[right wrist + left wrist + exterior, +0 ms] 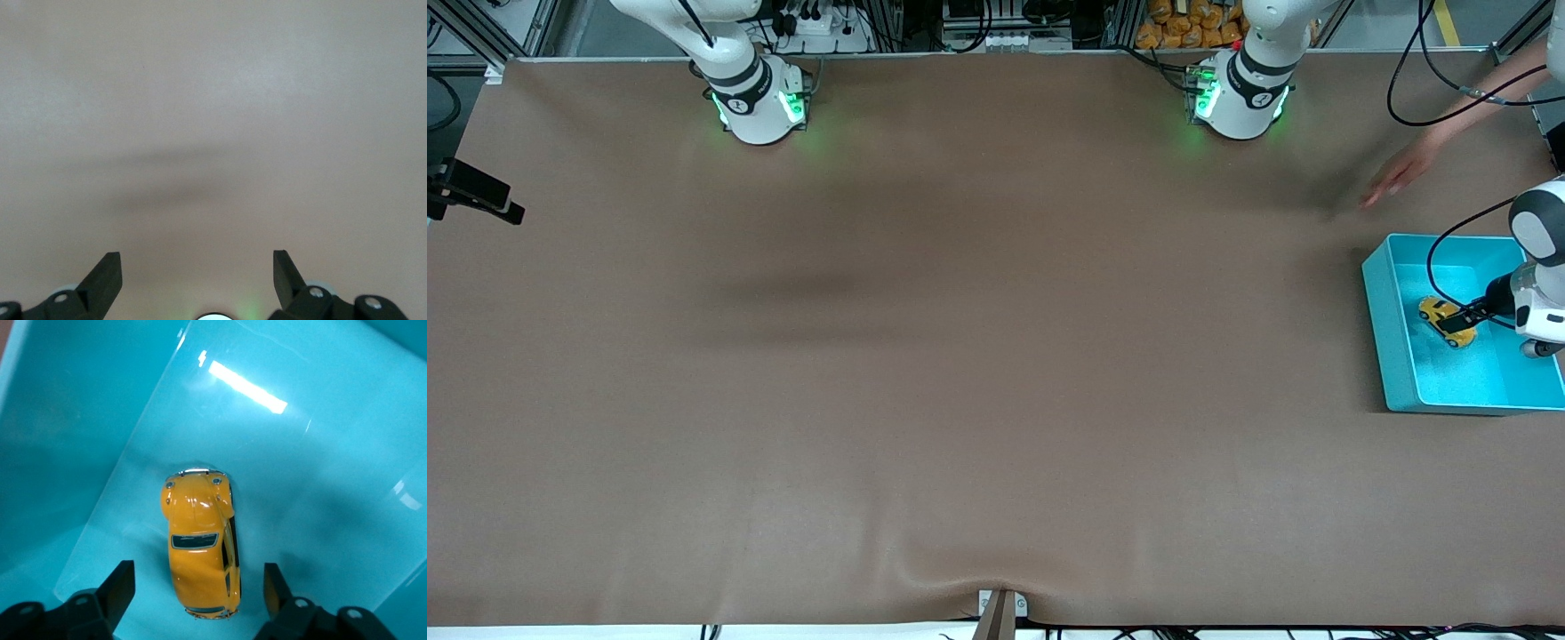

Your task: Wind and store yellow beetle car

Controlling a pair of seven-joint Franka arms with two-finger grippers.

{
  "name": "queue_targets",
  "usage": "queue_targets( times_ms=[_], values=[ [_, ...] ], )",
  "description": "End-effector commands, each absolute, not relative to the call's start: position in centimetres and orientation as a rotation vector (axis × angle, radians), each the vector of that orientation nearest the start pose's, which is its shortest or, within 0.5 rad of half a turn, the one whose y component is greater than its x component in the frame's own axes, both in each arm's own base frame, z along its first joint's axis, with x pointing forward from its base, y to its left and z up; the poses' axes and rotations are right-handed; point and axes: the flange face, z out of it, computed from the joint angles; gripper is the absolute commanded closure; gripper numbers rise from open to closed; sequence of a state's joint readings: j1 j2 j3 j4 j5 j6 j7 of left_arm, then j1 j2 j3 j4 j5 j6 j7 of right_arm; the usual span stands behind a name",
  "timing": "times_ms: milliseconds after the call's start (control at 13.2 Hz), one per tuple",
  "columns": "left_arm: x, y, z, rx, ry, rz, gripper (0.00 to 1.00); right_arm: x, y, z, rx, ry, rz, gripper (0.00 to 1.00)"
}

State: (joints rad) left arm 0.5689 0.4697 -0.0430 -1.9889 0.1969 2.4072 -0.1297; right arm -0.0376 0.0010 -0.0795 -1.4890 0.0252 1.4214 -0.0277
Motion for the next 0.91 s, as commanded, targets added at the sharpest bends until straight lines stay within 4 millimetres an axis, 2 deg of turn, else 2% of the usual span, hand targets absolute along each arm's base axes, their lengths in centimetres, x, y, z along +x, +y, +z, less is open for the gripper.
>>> queue_targets(
  times_ms=[0,226,377,830],
  values=[
    [52.8,30.9,23.3,-2.938,-0.727,0.07,0.01,53.6,-6.2,65.3,-3.104,0.164,0.1,0.0],
    [53.4,30.6,25.4,-2.931,-0.72,0.019,0.0,53.6,-6.2,65.3,-3.104,0.164,0.1,0.0],
    [53.8,30.1,27.7,-2.924,-0.702,-0.025,0.0,53.6,-6.2,65.3,-3.104,0.164,0.1,0.0],
    [55.4,25.7,35.3,-2.914,-0.598,-0.102,0.0,53.6,-6.2,65.3,-3.104,0.164,0.099,0.0]
  ],
)
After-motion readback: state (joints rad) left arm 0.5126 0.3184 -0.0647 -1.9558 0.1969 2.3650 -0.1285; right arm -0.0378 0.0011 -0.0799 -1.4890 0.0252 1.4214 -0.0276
